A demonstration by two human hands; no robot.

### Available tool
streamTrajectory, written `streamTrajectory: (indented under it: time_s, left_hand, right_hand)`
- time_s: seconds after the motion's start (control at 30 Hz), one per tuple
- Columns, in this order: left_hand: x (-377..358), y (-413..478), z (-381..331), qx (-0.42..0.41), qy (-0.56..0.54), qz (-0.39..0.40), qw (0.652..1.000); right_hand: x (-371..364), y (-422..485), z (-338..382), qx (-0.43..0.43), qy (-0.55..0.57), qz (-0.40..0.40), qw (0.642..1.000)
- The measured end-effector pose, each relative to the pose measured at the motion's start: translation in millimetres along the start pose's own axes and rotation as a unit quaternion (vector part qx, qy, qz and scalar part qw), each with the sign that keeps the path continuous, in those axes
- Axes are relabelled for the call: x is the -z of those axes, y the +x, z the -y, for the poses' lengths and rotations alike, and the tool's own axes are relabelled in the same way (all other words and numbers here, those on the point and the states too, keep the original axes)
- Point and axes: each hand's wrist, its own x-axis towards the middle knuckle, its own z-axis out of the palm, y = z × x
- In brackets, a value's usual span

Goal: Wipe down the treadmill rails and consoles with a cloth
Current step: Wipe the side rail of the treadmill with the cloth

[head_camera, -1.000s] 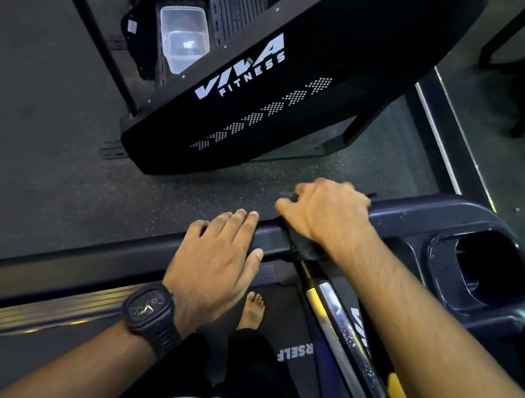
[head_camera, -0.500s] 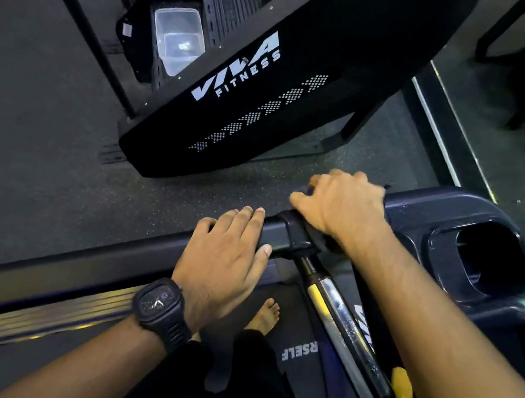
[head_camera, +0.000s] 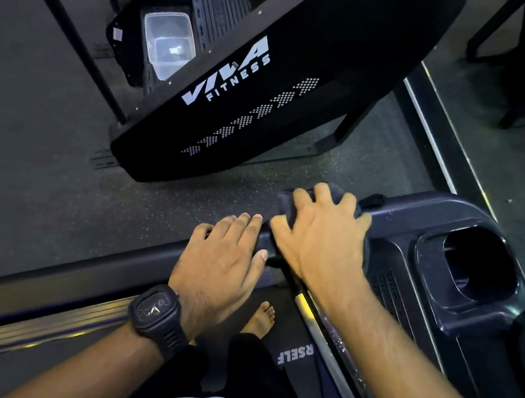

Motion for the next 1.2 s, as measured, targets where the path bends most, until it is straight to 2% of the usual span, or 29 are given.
streamTrajectory:
  time_s: [0.1,0.17,0.23,0.3,0.37,0.4,0.5,0.6,0.67,0.73,0.8,0.83,0.9,0.97,1.03,1.1,1.17,1.2]
  left_hand:
    - [0.8,3.0,-0.2,-0.001,0.004,0.002,1.0]
    - [0.3,3.8,-0.6,-0.002,0.0,-0.001,1.0]
    - [-0.4,3.4,-2.5,-0.007,-0.008,-0.002,1.0]
    - [0.6,3.4,-5.1,-0.008,-0.014,-0.006,1.0]
    - [2.0,4.3,-7.6,-0.007,-0.012,-0.003,1.0]
    - [2.1,4.6,-8.0,-0.006,-0.009,0.0,1.0]
    - [1.5,6.3,-6.3,-0.01,-0.004,0.003,1.0]
    - [0.6,7.2,-5.4,-0.014,-0.001,-0.003,1.0]
    - [0.1,7.2,-6.2,-0.016,-0.004,-0.006,1.0]
    - [0.6,7.3,-7.7,-0.021,-0.008,-0.006,1.0]
    - [1.4,8.5,-8.9,-0.024,-0.006,-0.002,1.0]
    - [1.6,9.4,-9.5,-0.024,-0.003,0.001,1.0]
    - [1.5,12.2,-10.1,-0.025,-0.003,0.003,1.0]
    - [1.5,14.4,-11.6,-0.031,-0.002,0.003,1.0]
    - [1.9,16.1,-12.9,-0.04,0.001,0.001,0.999]
    - [3.3,17.9,-15.8,-0.044,-0.002,0.001,0.999]
    - [4.6,19.0,-18.5,-0.044,-0.003,0.005,0.999]
    - [4.7,19.8,-19.2,-0.043,-0.002,0.007,0.999]
  right_hand:
    - [5.3,17.2,1.8,0.101,0.017,0.04,0.994]
    - [12.5,43.7,-4.9,0.072,-0.005,0.127,0.989]
    - [13.2,58.3,-16.1,-0.013,-0.025,0.169,0.985]
    - [10.2,49.5,-22.0,-0.06,-0.027,0.115,0.991]
    - [7.4,31.1,-19.8,-0.033,-0.034,0.041,0.998]
    - [6.7,25.0,-16.6,0.0,-0.027,0.033,0.999]
    - [12.2,35.9,-10.6,0.079,0.004,0.091,0.993]
    - [13.3,58.3,-16.5,0.031,-0.018,0.162,0.986]
    - [8.9,58.9,-23.3,-0.045,-0.012,0.142,0.989]
    - [4.5,41.0,-26.0,-0.068,0.006,0.068,0.995]
    - [0.6,17.8,-24.3,-0.008,0.01,0.002,1.0]
    - [-0.4,12.4,-22.9,0.032,0.017,-0.007,0.999]
    - [4.9,22.2,-22.7,0.069,0.026,0.033,0.997]
    - [9.9,43.6,-24.7,0.026,0.003,0.112,0.993]
    - [10.1,55.1,-29.8,-0.048,-0.021,0.142,0.989]
    - [7.3,49.2,-34.3,-0.078,-0.037,0.097,0.992]
    - [2.6,38.4,-33.8,-0.036,-0.059,0.036,0.997]
    - [3.0,37.9,-31.9,-0.001,-0.052,0.036,0.998]
